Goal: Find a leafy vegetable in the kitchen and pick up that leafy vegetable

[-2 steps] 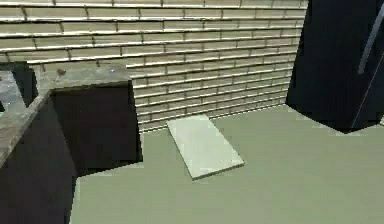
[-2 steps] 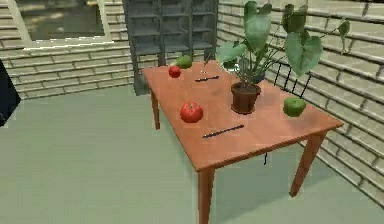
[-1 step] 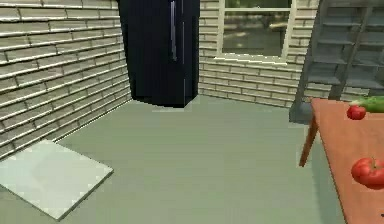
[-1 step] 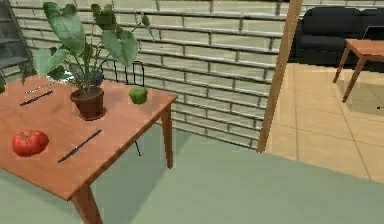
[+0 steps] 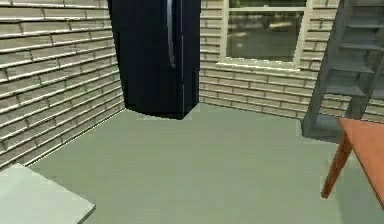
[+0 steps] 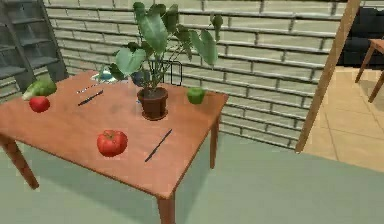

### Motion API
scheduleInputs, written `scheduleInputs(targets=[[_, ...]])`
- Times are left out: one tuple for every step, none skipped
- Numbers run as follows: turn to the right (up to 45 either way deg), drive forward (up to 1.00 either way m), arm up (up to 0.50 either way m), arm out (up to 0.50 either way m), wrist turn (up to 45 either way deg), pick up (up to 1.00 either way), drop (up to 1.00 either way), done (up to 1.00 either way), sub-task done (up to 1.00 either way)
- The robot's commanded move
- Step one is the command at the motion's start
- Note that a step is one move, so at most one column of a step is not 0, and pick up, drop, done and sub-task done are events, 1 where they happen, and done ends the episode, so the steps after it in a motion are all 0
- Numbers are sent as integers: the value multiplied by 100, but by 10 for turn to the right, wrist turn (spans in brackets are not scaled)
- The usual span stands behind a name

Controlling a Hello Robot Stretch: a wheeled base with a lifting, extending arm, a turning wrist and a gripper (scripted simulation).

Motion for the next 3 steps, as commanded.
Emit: scheduleInputs(targets=[[210, 0, 0, 0, 0, 0, 0, 0, 0], [0, 80, 0, 0, 0, 0, 0, 0, 0], [-330, 0, 0, 0, 0, 0, 0, 0, 0]])
